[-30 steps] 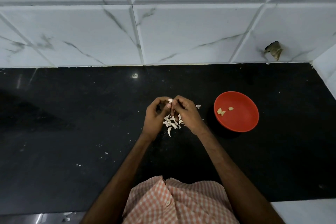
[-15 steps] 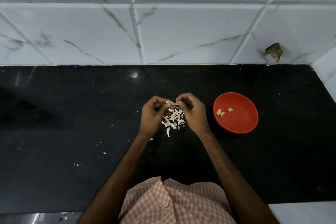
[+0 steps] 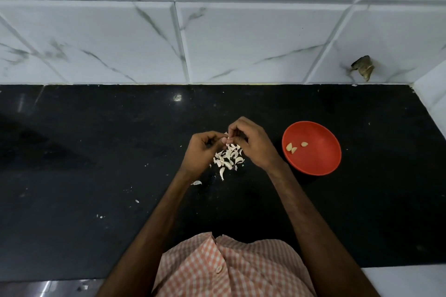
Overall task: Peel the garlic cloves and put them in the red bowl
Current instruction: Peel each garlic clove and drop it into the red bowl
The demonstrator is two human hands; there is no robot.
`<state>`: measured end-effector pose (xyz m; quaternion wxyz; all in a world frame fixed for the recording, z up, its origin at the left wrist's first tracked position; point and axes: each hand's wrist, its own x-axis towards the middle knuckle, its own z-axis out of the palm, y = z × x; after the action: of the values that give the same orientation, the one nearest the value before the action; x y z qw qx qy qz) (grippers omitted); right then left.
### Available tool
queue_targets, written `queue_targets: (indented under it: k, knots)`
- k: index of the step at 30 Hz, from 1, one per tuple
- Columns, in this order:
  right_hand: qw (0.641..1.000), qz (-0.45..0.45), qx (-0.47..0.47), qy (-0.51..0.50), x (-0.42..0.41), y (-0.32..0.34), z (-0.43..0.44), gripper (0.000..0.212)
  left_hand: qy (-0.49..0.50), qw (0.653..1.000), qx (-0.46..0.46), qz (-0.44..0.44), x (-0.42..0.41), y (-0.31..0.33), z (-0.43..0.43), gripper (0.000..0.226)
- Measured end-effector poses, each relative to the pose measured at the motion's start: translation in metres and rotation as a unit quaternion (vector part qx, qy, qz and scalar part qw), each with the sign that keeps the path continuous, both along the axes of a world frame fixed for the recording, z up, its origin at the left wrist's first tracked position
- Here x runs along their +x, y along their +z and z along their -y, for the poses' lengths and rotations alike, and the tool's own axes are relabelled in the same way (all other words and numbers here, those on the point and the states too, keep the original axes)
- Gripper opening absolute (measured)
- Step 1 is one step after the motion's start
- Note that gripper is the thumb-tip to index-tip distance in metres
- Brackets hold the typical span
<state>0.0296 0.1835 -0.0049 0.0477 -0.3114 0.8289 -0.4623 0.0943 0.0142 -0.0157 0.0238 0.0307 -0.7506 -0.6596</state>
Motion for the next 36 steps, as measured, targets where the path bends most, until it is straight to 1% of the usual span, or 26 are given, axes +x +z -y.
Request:
queue_targets:
  k: [3,6,10,12,14,17,19,21,25,27,30,31,33,36]
  knots:
    - [0.999,-0.010,0.034,0.021,-0.003,0.003,-0.001,0.014,-0.001,0.999,0.042,0.026,0.001,0.005,-0.003,0.017]
    - [0.997,-0.026,0.054,0.041,-0.003,0.003,-0.001,0.003,-0.013,0.998,0.045,0.034,-0.001,0.007,-0.001,0.014]
    - [0.997,-0.046,0.065,0.017,-0.003,0.004,-0.003,0.010,-0.023,0.998,0.042,0.052,-0.002,0.011,0.000,0.017]
    - [0.996,-0.052,0.062,0.021,-0.003,0.005,-0.002,0.013,-0.021,0.997,0.046,0.060,-0.003,0.013,-0.001,0.018]
    - [0.995,-0.059,0.067,0.035,-0.004,0.006,-0.001,0.002,-0.017,0.996,0.056,0.067,-0.005,0.013,0.000,0.020]
    - [0.993,-0.057,0.093,0.039,-0.006,0.007,0.000,0.015,-0.014,0.994,0.061,0.085,-0.006,0.010,0.001,0.014]
    - [0.992,-0.054,0.102,0.050,-0.006,0.008,0.001,0.017,-0.006,0.993,0.066,0.096,-0.007,0.009,0.001,0.009]
    - [0.992,-0.054,0.103,0.052,-0.006,0.006,0.001,0.019,0.005,0.992,0.075,0.106,-0.007,0.009,-0.001,0.009]
    - [0.993,-0.078,0.083,0.023,-0.004,-0.002,0.002,0.023,0.023,0.983,0.126,0.131,-0.006,0.011,-0.006,0.012]
    - [0.994,-0.082,0.068,0.008,-0.003,-0.003,0.002,0.018,0.025,0.977,0.158,0.138,-0.005,0.011,-0.008,0.012]
    - [0.994,-0.097,0.052,-0.006,-0.005,-0.002,0.002,0.007,0.013,0.959,0.240,0.149,-0.004,0.013,-0.011,0.014]
    - [0.993,-0.110,0.051,-0.011,-0.006,-0.001,0.002,0.006,0.006,0.951,0.267,0.154,-0.004,0.014,-0.012,0.015]
    - [0.989,-0.139,0.052,-0.027,-0.005,0.001,0.005,0.013,-0.004,0.944,0.293,0.152,-0.005,0.016,-0.013,0.020]
    - [0.984,-0.168,0.041,-0.051,-0.001,0.002,0.009,0.020,-0.007,0.945,0.297,0.136,-0.005,0.017,-0.014,0.025]
